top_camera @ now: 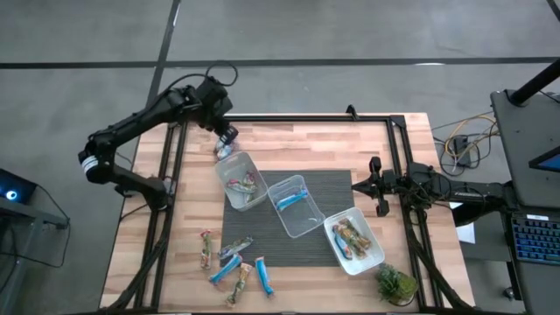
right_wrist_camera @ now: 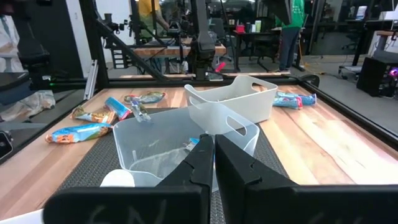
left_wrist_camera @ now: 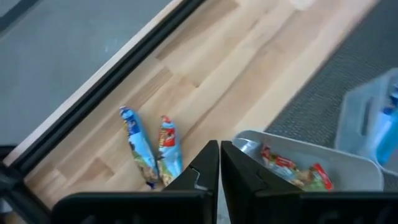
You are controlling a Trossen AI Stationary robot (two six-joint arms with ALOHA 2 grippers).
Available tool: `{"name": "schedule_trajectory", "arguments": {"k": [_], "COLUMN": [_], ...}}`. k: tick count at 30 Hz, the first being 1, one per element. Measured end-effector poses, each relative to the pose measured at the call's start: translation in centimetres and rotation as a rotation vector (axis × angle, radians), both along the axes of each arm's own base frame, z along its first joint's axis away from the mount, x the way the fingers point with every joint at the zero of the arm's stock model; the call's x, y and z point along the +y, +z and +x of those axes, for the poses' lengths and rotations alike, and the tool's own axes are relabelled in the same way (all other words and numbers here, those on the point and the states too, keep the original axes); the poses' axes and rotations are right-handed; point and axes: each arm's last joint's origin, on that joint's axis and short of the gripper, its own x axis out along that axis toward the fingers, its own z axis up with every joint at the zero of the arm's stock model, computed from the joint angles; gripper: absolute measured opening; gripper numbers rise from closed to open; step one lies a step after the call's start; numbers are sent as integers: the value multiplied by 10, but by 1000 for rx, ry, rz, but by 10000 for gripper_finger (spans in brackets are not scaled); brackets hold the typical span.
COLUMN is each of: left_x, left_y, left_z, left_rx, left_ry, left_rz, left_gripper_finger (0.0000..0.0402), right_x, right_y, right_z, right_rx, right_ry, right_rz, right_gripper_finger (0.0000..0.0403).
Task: Pick and place Granola Bars by type
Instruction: Put the blue granola bar into the transparent bin
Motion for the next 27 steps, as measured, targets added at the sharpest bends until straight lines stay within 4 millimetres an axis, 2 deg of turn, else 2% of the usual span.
{"name": "schedule_trajectory", "arguments": {"k": [14,19,27], "left_x": [50,68,92], "left_y": [-24,-31,-62], "left_z": [-17,-14,-3], "left_rx": [62,92,125], "left_ry": [238,247,249], "left_rz": [-111,-123,-256], "left_gripper_finger": [0,0,10], "right_x": [0,0,0], "right_y": [0,0,0], "right_z": [0,0,0], "right_rx": [0,0,0], "right_ry": [0,0,0], "right_rz": [0,0,0], "right_gripper_finger": [8,8,8]}}
